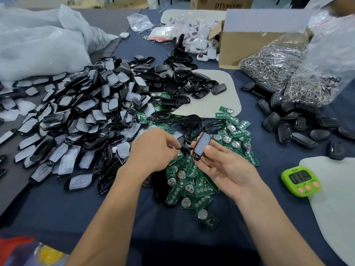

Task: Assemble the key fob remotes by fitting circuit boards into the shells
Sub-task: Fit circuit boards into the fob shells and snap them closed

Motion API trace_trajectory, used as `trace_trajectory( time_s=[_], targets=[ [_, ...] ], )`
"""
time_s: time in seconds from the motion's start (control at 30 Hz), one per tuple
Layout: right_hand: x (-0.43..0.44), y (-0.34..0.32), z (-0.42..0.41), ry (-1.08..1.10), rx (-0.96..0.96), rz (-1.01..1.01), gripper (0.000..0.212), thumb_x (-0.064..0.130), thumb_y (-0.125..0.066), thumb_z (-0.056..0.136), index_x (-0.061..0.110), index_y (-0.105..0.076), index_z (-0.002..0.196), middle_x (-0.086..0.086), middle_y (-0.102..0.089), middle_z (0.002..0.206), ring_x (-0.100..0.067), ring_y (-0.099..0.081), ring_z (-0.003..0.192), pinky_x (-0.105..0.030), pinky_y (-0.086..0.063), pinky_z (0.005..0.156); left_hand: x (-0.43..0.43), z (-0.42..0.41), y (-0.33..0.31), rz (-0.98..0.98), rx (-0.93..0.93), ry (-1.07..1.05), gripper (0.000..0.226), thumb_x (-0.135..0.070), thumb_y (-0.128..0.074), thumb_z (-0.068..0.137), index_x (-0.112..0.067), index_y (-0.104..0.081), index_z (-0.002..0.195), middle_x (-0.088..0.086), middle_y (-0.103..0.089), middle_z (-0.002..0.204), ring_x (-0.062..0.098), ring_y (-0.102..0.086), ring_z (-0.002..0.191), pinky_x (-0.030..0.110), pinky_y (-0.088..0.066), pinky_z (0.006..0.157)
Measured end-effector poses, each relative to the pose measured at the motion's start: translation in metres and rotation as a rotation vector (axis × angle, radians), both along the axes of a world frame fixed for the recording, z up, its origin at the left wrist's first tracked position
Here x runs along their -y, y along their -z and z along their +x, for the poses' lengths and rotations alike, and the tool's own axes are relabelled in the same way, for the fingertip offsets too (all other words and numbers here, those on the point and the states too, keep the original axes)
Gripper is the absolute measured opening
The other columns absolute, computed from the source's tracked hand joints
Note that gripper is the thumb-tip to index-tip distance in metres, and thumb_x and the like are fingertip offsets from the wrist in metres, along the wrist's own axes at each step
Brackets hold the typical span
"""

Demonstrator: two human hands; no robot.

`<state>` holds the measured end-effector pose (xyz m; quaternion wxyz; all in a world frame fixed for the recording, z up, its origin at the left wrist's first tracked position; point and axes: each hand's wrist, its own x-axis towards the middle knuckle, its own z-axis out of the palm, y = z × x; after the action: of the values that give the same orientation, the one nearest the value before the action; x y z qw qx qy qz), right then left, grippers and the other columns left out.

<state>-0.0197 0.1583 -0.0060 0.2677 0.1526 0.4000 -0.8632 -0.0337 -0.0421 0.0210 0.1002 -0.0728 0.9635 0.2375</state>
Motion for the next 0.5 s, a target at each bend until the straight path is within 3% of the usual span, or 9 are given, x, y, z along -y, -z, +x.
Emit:
trace_trajectory(
  time_s=[0.1, 0.2, 0.3, 0.37, 0.43, 0.5],
  targets=[
    [0.003, 0.001, 0.002, 0.004, -0.031, 0.094, 0.034, 0.006, -0.074, 0.073, 0.010, -0.075, 0.107, -0.011, -0.079, 0.107, -0.014, -0.075, 0.084, -0.030, -0.064, 0.085, 0.001, 0.004, 0.003, 0.249, -0.081, -0.133, 0.020, -0.029, -0.086, 0.078, -0.044, -0.075, 0.070, -0.026, -0.071, 0.074, -0.011, -0.063, 0.074, 0.019, -0.043, 0.061],
    [0.010, 0.002, 0.005, 0.032, -0.067, 0.214, 0.023, -0.005, -0.073, 0.084, 0.014, -0.079, 0.097, -0.012, -0.078, 0.105, -0.015, -0.074, 0.086, -0.026, -0.063, 0.076, -0.002, 0.011, 0.009, 0.616, -0.161, -0.286, 0.024, -0.016, -0.084, 0.080, -0.040, -0.080, 0.081, -0.018, -0.073, 0.073, 0.003, -0.066, 0.067, 0.029, -0.055, 0.069],
    [0.019, 0.000, 0.008, 0.034, -0.115, 0.314, 0.023, -0.004, -0.072, 0.089, 0.010, -0.076, 0.107, -0.015, -0.077, 0.111, -0.017, -0.072, 0.093, -0.024, -0.060, 0.074, -0.009, 0.018, 0.013, 0.838, -0.167, -0.369, 0.032, -0.003, -0.072, 0.088, -0.033, -0.083, 0.083, -0.006, -0.068, 0.061, 0.008, -0.062, 0.056, 0.024, -0.054, 0.060],
    [0.024, 0.000, 0.009, 0.049, -0.146, 0.336, 0.025, -0.004, -0.073, 0.089, 0.008, -0.074, 0.111, -0.013, -0.077, 0.107, -0.018, -0.071, 0.094, -0.025, -0.061, 0.077, -0.013, 0.022, 0.019, 0.825, -0.176, -0.398, 0.033, -0.004, -0.071, 0.088, -0.033, -0.083, 0.079, -0.005, -0.068, 0.058, 0.007, -0.062, 0.053, 0.024, -0.054, 0.057],
    [0.029, 0.000, 0.009, 0.087, -0.170, 0.384, 0.024, -0.005, -0.074, 0.088, 0.009, -0.075, 0.107, -0.008, -0.078, 0.102, -0.018, -0.073, 0.093, -0.024, -0.061, 0.077, -0.013, 0.023, 0.028, 0.657, -0.240, -0.439, 0.025, -0.013, -0.074, 0.087, -0.036, -0.081, 0.082, -0.013, -0.068, 0.060, 0.003, -0.059, 0.052, 0.023, -0.052, 0.058],
    [0.029, 0.002, 0.009, 0.126, -0.173, 0.409, 0.023, -0.006, -0.075, 0.088, 0.011, -0.076, 0.104, -0.007, -0.078, 0.100, -0.018, -0.074, 0.093, -0.023, -0.060, 0.075, -0.009, 0.023, 0.033, 0.447, -0.281, -0.458, 0.016, -0.027, -0.074, 0.089, -0.038, -0.080, 0.097, -0.020, -0.069, 0.070, -0.001, -0.062, 0.061, 0.013, -0.044, 0.060]
  ],
)
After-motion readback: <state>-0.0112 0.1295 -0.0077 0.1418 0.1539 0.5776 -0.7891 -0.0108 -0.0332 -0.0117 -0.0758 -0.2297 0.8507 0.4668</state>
